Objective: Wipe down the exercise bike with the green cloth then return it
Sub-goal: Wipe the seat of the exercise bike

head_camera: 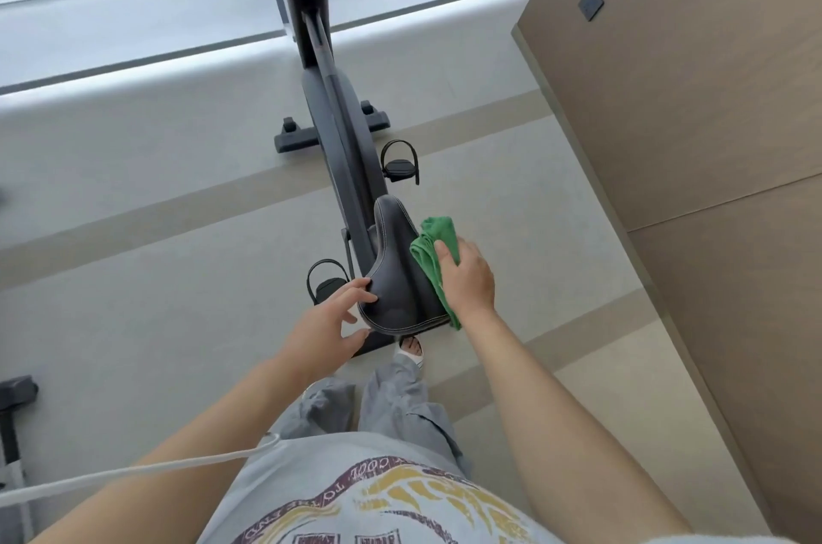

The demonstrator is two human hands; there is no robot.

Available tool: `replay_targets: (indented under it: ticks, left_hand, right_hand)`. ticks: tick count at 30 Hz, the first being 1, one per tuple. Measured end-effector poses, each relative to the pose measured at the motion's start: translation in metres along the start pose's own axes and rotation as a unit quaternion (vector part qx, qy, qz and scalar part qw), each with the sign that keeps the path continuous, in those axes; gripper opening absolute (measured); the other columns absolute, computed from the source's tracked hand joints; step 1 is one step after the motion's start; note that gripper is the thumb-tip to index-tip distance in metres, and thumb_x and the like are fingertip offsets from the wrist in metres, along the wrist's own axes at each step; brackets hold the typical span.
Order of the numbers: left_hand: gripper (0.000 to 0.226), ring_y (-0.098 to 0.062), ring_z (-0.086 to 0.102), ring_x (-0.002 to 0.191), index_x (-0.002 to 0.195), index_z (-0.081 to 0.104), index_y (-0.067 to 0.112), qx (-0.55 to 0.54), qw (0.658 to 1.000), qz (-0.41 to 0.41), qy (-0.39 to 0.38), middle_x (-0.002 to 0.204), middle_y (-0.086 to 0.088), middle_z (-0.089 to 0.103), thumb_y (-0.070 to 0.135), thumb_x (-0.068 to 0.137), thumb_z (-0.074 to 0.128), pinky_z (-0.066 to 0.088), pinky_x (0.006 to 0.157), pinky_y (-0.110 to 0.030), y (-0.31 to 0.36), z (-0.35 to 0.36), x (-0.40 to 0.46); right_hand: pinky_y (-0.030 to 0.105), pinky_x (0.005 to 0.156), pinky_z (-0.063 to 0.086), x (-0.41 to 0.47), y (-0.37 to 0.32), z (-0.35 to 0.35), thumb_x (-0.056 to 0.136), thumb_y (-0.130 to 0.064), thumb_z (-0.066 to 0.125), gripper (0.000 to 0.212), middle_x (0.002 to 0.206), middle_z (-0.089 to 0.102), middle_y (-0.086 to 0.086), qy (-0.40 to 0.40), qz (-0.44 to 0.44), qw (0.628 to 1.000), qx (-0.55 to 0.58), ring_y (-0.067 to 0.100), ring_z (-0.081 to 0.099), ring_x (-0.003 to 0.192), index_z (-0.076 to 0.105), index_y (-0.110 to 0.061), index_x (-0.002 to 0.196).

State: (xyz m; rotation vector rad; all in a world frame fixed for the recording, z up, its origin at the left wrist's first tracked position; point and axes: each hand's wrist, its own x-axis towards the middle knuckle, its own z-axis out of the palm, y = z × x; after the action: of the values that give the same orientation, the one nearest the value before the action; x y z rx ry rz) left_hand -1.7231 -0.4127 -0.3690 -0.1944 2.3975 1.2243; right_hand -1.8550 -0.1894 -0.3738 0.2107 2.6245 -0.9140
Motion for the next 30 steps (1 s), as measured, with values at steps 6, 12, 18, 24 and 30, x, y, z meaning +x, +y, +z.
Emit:
replay_targets:
  ticks: [6,12,18,24,30]
  left_hand:
    - [0.044,-0.005,0.066,0.102,0.129,0.058,0.040,0.010,1.000,0.006,-0.001,0.156,0.033,0.037,0.018,0.094,0.070,0.056,0.089,-0.031,-0.002,-0.002,0.001]
    - [0.044,0.004,0.069,0.094,0.125,0.062,0.043,-0.021,0.999,-0.002,0.036,0.145,0.035,0.051,0.014,0.092,0.069,0.057,0.078,-0.022,-0.006,-0.006,0.001]
    - [0.045,0.007,0.066,0.090,0.125,0.061,0.045,-0.032,0.998,-0.040,0.044,0.130,0.033,0.059,0.013,0.093,0.066,0.048,0.074,-0.015,-0.019,-0.011,-0.004]
    - [0.048,0.000,0.067,0.083,0.123,0.067,0.034,-0.043,0.994,-0.080,0.053,0.110,0.023,0.066,0.000,0.092,0.056,0.057,0.073,-0.030,-0.032,-0.025,-0.007]
    - [0.041,-0.002,0.060,0.057,0.118,0.066,0.040,-0.099,0.979,-0.142,0.105,0.092,0.021,0.063,0.008,0.096,0.054,0.048,0.061,-0.029,-0.059,-0.046,-0.023]
  right_hand:
    - [0.052,0.124,0.034,-0.072,0.007,0.043,0.107,-0.039,0.057,0.054,0.171,0.026,-0.001,0.121,0.046,0.983,0.129,0.024,0.022,0.158,0.048,-0.025,0.158]
    - [0.075,0.119,0.025,-0.098,0.004,0.062,0.103,-0.032,0.065,0.058,0.171,0.034,0.001,0.113,-0.138,0.979,-0.099,0.042,0.011,0.162,0.048,-0.028,0.158]
    - [0.080,0.118,0.020,-0.102,0.020,0.052,0.103,-0.037,0.058,0.058,0.168,0.040,-0.002,0.069,-0.255,0.946,-0.190,0.039,0.021,0.160,0.048,-0.028,0.158]
    - [0.065,0.124,0.024,-0.094,-0.006,0.081,0.096,-0.039,0.065,0.051,0.165,0.045,-0.004,-0.032,-0.414,0.857,-0.306,0.033,0.031,0.158,0.061,-0.028,0.146]
    - [0.061,0.124,0.021,-0.053,-0.040,0.079,0.089,-0.047,0.061,0.038,0.130,0.069,0.001,-0.074,-0.432,0.816,-0.376,0.033,0.053,0.137,0.074,-0.023,0.116]
